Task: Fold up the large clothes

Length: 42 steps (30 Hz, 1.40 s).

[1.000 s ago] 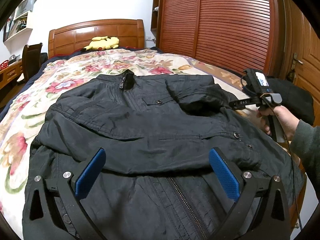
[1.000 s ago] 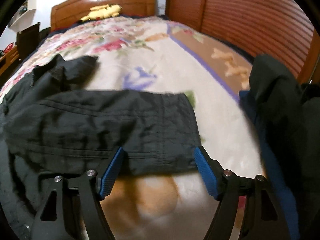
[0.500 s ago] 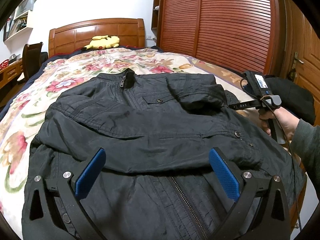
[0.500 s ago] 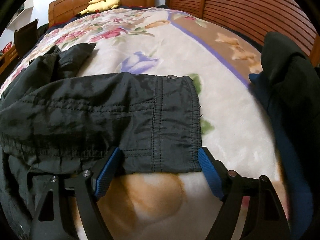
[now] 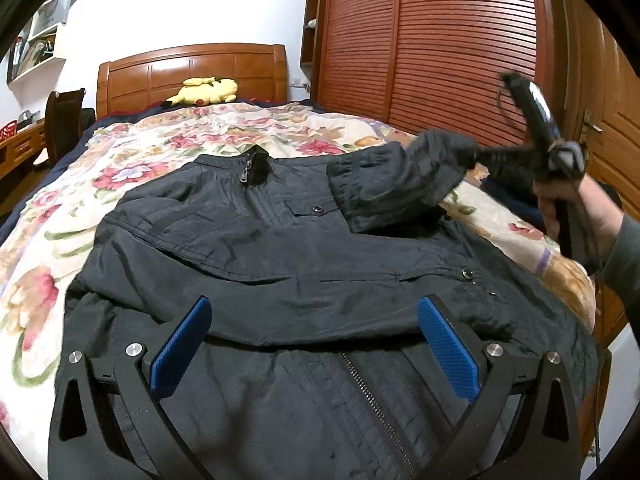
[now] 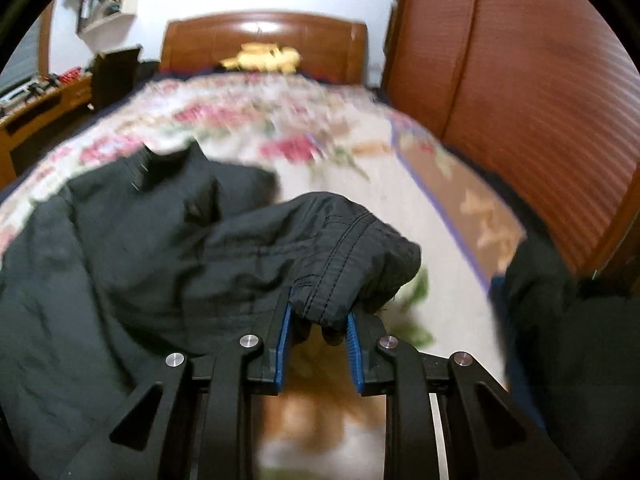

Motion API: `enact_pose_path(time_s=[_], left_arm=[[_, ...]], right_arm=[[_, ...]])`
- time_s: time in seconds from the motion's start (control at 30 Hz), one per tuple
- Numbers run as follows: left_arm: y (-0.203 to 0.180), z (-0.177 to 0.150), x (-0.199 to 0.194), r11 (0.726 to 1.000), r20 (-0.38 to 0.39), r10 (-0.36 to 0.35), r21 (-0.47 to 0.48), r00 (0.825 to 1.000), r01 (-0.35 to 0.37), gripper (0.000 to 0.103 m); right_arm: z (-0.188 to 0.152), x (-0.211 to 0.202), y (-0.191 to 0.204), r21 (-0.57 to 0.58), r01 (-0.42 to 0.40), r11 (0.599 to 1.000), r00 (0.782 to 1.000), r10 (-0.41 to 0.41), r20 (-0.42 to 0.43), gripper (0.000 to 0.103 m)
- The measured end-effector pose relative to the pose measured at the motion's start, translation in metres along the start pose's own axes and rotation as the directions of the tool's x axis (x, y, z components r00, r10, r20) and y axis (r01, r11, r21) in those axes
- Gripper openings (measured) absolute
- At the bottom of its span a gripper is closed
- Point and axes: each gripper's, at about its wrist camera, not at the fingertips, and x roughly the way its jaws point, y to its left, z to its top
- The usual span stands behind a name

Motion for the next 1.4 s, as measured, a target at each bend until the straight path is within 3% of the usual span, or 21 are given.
enact_pose_path(time_s=[0.23,0.57,1.03,1.17,1.27,1.33,1.4], left_arm=[[0.015,-0.003,-0.028,1.000,0.035,0.016,-0.005,0.999,-0.016,0.103],[0.052,-0.009,-0.052,0.995,0.060,0.062,-0.078,0.996,-0.057,0.103],[0.082,-0.011,-0.059,0.985,0.071,0.071,-0.164,0.995,-0.058,0.103],[0.085,-0.011,-0.059,0.983,0.069,0.073,-0.171,0.995,-0.060,0.103],[0.086,-0.012,-0.059,0.984,0.065,0.075,-0.169,0.995,-0.063,0.103],[0.085,-0.012,-0.059,0.984,0.063,0.076,-0.165,0.995,-0.065,0.103],[0.085,-0.012,-0.058,0.984,0.058,0.078,-0.164,0.995,-0.068,0.103]], right_arm=[[0.007,-0.051,0.066,-0.110,-0.116,0.987,0.983,0.130,0.132,0.024],[-0.013,-0.066,0.146,-0.228,-0.260,0.938,0.946,0.295,0.136,0.024],[-0.022,-0.081,0.146,-0.287,-0.379,0.880,0.910,0.411,0.058,0.025],[-0.032,-0.084,0.152,-0.302,-0.423,0.855,0.893,0.450,0.023,0.039],[-0.036,-0.088,0.151,-0.307,-0.463,0.831,0.872,0.490,0.011,0.042],[-0.034,-0.089,0.149,-0.305,-0.466,0.830,0.870,0.493,0.012,0.050],[-0.031,-0.090,0.148,-0.306,-0.472,0.827,0.867,0.498,0.008,0.051]])
